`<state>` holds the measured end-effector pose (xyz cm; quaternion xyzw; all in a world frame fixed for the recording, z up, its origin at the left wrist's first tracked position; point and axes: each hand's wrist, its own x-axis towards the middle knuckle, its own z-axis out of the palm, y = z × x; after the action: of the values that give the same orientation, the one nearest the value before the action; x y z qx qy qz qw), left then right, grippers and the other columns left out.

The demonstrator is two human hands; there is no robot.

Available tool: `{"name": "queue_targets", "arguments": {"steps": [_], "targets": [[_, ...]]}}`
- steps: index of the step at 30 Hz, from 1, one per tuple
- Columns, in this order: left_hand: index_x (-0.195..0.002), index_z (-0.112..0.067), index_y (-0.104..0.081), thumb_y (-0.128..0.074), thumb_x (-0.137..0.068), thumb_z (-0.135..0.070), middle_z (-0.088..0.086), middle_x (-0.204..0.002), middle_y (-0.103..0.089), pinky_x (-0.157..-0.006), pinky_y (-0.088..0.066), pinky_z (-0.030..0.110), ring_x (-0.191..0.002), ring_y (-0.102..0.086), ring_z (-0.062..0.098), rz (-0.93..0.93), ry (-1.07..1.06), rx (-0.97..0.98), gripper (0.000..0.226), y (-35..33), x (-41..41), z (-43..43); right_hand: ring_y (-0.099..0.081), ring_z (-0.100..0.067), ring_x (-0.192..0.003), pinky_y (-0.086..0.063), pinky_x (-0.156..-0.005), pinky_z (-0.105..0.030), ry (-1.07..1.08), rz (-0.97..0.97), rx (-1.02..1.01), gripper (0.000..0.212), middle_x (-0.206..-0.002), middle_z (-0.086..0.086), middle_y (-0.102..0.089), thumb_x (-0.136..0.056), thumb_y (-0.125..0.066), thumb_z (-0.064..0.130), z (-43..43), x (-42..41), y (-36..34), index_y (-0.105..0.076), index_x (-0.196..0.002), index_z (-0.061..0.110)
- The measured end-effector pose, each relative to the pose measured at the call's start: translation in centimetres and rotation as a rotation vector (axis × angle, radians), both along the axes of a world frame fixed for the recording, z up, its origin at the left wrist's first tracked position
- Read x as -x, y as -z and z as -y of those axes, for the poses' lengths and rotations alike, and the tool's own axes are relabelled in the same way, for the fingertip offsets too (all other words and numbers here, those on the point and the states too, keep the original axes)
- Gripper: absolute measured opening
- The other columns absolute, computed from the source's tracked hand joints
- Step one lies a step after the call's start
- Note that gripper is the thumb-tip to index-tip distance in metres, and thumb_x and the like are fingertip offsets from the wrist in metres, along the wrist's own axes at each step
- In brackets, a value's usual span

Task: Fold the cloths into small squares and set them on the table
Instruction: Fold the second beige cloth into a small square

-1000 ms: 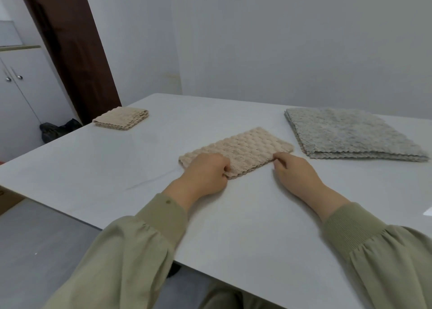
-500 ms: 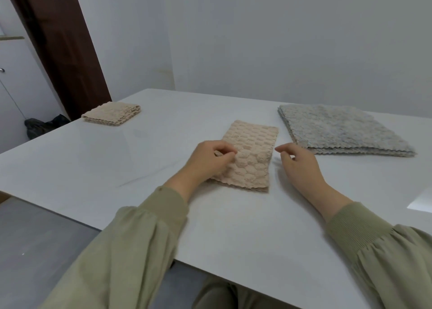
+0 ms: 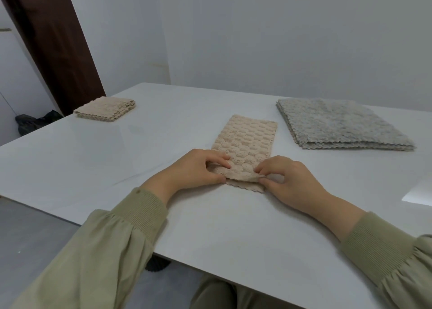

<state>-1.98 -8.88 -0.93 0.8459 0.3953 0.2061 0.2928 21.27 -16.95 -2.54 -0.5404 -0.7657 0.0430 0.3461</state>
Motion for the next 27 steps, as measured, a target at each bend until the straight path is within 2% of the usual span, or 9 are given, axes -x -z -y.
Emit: {"name": "queue_targets", "arguments": {"steps": [3,8,10,12,14,17,22,25,27], "targets": [[-0.100,-0.032,-0.071,-0.078,-0.073,-0.020,-0.019,-0.129,-0.056,-0.105,-0.031,0.014,-0.122,-0.045,-0.008,0.032,0.001,0.028,0.030,0.0,0.1,0.0,-0.061,-0.014,-0.090,-0.044,-0.086,-0.025,0.043,-0.016,-0.121,0.008,-0.089,0.002,-0.070,-0.077,-0.069,0.010,-0.1,-0.3,-0.3,-0.073,-0.083,0.012],[-0.096,-0.031,-0.073,-0.074,-0.075,-0.011,-0.019,-0.122,-0.058,-0.098,-0.033,0.006,-0.117,-0.046,-0.010,0.022,0.016,-0.038,0.029,0.1,0.0,0.0,-0.059,-0.017,-0.074,-0.041,-0.077,-0.025,-0.082,0.228,-0.100,0.011,-0.072,0.000,-0.069,-0.075,-0.066,0.020,0.0,0.2,-0.5,-0.071,-0.072,0.011],[-0.088,-0.027,-0.073,-0.074,-0.074,-0.010,-0.016,-0.113,-0.062,-0.091,-0.036,0.005,-0.110,-0.051,-0.005,0.035,-0.003,-0.091,0.022,0.0,0.1,0.1,-0.060,-0.018,-0.071,-0.040,-0.083,-0.025,-0.070,0.256,-0.099,0.011,-0.071,0.002,-0.068,-0.077,-0.065,0.023,-0.1,0.0,-0.6,-0.070,-0.076,0.013],[-0.076,-0.025,-0.068,-0.075,-0.072,-0.010,-0.011,-0.098,-0.064,-0.088,-0.041,0.014,-0.099,-0.055,0.001,0.075,-0.024,-0.123,0.017,-0.3,0.4,0.0,-0.062,-0.019,-0.067,-0.038,-0.092,-0.022,-0.061,0.297,-0.133,0.008,-0.068,0.000,-0.067,-0.076,-0.063,0.018,-0.1,-0.2,-0.5,-0.069,-0.076,0.012],[-0.071,-0.022,-0.063,-0.075,-0.071,-0.009,-0.008,-0.086,-0.062,-0.083,-0.042,0.019,-0.087,-0.053,-0.001,0.083,-0.051,-0.150,0.018,-0.5,0.9,0.0,-0.063,-0.021,-0.064,-0.037,-0.098,-0.025,-0.051,0.323,-0.157,0.007,-0.066,-0.001,-0.066,-0.074,-0.062,0.012,-0.2,-0.2,-0.4,-0.068,-0.076,0.011],[-0.067,-0.024,-0.061,-0.073,-0.071,-0.003,-0.007,-0.079,-0.063,-0.074,-0.041,0.016,-0.077,-0.052,-0.003,0.077,-0.089,-0.171,0.023,-0.6,1.5,0.0,-0.062,-0.023,-0.060,-0.039,-0.099,-0.030,-0.041,0.348,-0.246,0.006,-0.065,-0.002,-0.065,-0.075,-0.062,0.006,-0.3,-0.2,-0.4,-0.067,-0.074,0.009],[-0.067,-0.025,-0.066,-0.069,-0.072,-0.001,-0.009,-0.076,-0.063,-0.071,-0.041,0.013,-0.076,-0.055,0.003,0.030,-0.064,-0.227,0.026,0.1,2.2,0.1,-0.063,-0.024,-0.075,-0.037,-0.096,-0.032,-0.066,0.519,-0.408,0.010,-0.077,-0.003,-0.067,-0.076,-0.065,0.001,-0.1,0.1,-0.9,-0.068,-0.072,0.009],[-0.069,-0.020,-0.070,-0.070,-0.073,-0.002,-0.009,-0.076,-0.063,-0.072,-0.045,0.017,-0.076,-0.057,0.006,0.021,-0.061,-0.232,0.019,0.3,2.4,0.1,-0.056,-0.026,-0.071,-0.041,-0.085,-0.032,-0.133,0.659,-0.341,0.018,-0.071,-0.001,-0.059,-0.082,-0.057,0.001,0.1,0.4,-0.7,-0.063,-0.069,0.013],[-0.070,-0.021,-0.072,-0.070,-0.074,-0.004,-0.010,-0.076,-0.063,-0.073,-0.048,0.020,-0.076,-0.058,0.006,0.017,-0.068,-0.214,0.017,0.2,2.5,0.2,-0.054,-0.025,-0.069,-0.043,-0.076,-0.032,-0.162,0.673,-0.270,0.024,-0.069,0.001,-0.057,-0.087,-0.048,0.009,0.3,0.5,-0.7,-0.061,-0.068,0.015]]}}
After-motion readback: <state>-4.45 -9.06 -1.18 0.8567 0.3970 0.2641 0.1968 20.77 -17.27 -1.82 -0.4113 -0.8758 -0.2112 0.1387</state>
